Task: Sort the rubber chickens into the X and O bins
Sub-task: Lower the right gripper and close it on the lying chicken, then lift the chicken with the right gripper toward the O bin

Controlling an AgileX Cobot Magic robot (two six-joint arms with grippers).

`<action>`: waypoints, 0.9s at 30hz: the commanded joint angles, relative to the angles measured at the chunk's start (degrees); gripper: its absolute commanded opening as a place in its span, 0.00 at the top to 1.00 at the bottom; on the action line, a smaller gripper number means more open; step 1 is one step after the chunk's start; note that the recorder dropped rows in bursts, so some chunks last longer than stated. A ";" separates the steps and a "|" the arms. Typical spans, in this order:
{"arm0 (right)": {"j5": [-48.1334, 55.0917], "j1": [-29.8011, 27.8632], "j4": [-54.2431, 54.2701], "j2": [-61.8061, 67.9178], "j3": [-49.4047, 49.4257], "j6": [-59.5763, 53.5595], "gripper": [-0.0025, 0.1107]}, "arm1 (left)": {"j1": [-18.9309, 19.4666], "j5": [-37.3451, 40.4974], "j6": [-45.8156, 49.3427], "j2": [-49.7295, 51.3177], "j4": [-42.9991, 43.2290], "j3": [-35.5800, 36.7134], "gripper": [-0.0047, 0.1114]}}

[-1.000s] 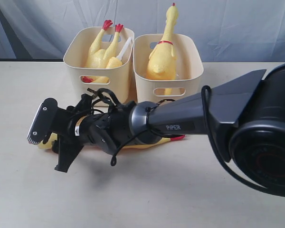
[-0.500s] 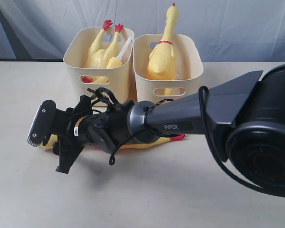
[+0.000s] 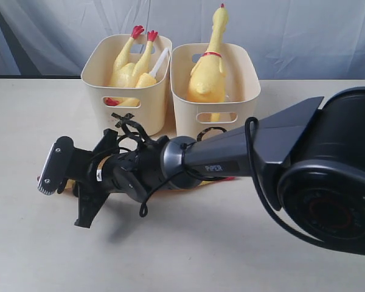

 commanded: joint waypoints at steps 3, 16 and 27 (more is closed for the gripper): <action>0.33 -0.08 -0.61 0.90 -0.25 -0.07 0.68 | 0.00 -0.14 -0.48 -0.34 -0.38 0.25 0.96; -0.36 -0.08 -5.55 0.90 -0.25 -0.07 0.63 | 0.00 -0.14 -0.48 -0.34 -0.38 0.25 0.96; -0.66 -0.08 -5.55 -0.14 -0.25 0.06 0.99 | 0.00 -0.14 -0.48 -0.34 -0.38 0.25 0.96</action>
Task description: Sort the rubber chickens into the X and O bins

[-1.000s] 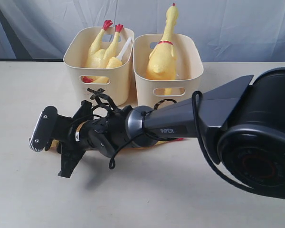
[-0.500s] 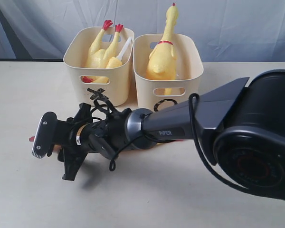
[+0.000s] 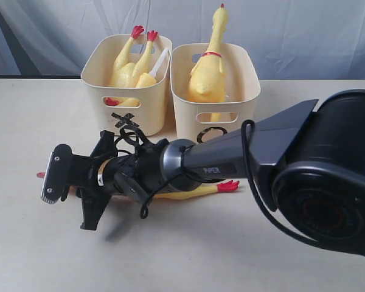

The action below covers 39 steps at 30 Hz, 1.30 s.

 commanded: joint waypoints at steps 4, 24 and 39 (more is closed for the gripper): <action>0.33 -0.08 3.14 -3.64 -0.25 0.65 0.99 | 0.00 -0.14 -0.48 -0.34 -0.38 0.25 0.96; -17.73 -0.36 40.86 -32.69 8.56 0.92 0.99 | 0.00 -0.15 -0.37 -0.34 -0.38 0.35 0.96; -58.70 -8.65 42.16 -50.52 30.84 24.28 0.99 | 0.00 -0.15 -0.37 -0.34 -0.50 0.35 0.96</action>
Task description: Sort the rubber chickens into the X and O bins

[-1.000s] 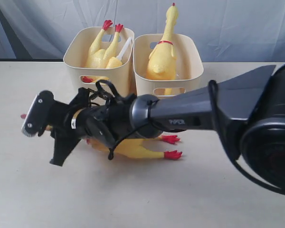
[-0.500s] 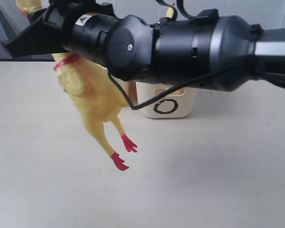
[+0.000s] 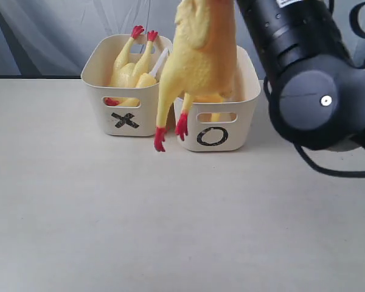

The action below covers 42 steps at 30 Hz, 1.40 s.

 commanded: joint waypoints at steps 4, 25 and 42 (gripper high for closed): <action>-2.52 -9.68 0.88 -2.22 0.27 9.78 0.99 | 0.00 -0.15 -0.37 -0.34 -0.28 0.21 0.96; 7.55 -20.17 -3.56 9.53 -18.23 6.79 0.99 | 0.00 0.23 -0.24 -0.34 -1.29 0.21 0.96; 8.45 -23.53 -13.87 19.47 -24.23 4.13 0.99 | 0.00 0.55 -0.24 -0.34 -1.88 0.21 0.96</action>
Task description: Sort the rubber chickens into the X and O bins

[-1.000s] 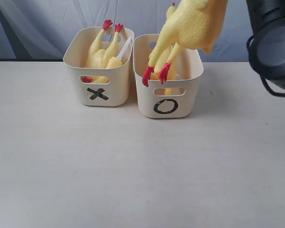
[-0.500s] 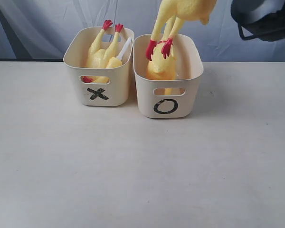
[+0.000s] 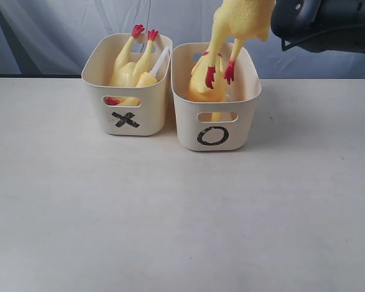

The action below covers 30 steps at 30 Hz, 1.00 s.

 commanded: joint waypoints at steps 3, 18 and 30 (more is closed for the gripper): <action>-1.68 -0.47 -6.51 0.70 -1.86 0.40 0.99 | 0.00 0.16 -0.24 -0.34 -0.70 0.21 0.96; 1.07 -0.47 -5.65 -1.68 -1.86 0.51 0.99 | 0.00 0.16 -0.24 -0.34 -0.70 0.21 0.96; 11.22 -1.38 -14.90 -5.71 -1.86 2.63 0.99 | 0.00 0.26 -0.13 -0.34 -0.70 0.21 0.96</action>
